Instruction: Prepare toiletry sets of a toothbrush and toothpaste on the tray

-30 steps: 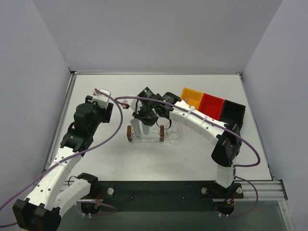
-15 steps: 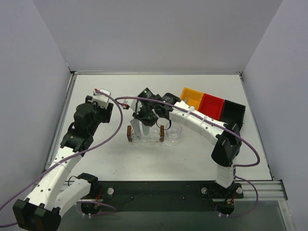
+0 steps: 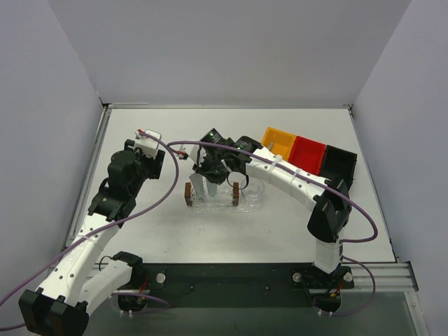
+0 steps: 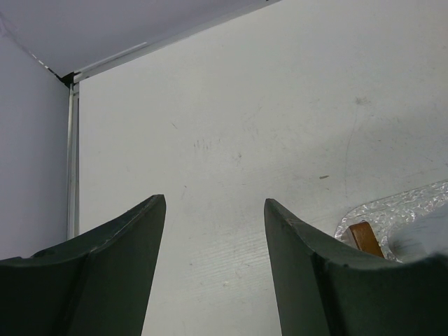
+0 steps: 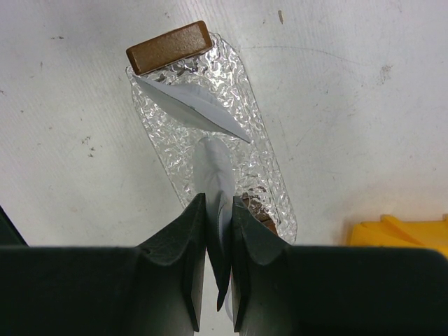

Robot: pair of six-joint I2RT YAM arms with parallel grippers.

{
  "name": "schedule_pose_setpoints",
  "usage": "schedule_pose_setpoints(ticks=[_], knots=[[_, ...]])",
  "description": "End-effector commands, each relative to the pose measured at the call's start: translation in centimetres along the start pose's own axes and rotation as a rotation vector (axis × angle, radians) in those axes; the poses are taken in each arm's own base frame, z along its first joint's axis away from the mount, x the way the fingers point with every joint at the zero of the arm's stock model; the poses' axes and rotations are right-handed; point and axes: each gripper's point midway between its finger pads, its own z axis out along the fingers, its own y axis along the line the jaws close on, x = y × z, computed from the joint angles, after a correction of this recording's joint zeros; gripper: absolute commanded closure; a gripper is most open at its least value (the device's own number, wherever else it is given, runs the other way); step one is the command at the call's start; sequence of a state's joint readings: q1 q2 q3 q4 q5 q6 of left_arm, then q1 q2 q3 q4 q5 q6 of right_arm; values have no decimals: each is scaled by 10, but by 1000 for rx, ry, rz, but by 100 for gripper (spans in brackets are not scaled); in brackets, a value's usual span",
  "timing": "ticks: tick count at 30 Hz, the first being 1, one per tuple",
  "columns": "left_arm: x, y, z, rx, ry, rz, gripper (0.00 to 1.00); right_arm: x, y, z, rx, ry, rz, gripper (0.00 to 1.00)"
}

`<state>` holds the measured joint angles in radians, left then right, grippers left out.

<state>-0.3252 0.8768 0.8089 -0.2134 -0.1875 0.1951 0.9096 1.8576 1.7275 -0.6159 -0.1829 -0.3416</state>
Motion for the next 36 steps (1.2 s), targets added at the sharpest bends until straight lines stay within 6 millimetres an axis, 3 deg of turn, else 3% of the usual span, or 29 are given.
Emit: schedule_pose_setpoints(ticks=[1, 36], knots=[[-17, 7, -1, -30, -67, -25, 32, 0, 1, 6, 6, -5, 3, 100], [-12, 5, 1, -28, -56, -21, 32, 13, 3, 29, 7, 9, 26, 100]])
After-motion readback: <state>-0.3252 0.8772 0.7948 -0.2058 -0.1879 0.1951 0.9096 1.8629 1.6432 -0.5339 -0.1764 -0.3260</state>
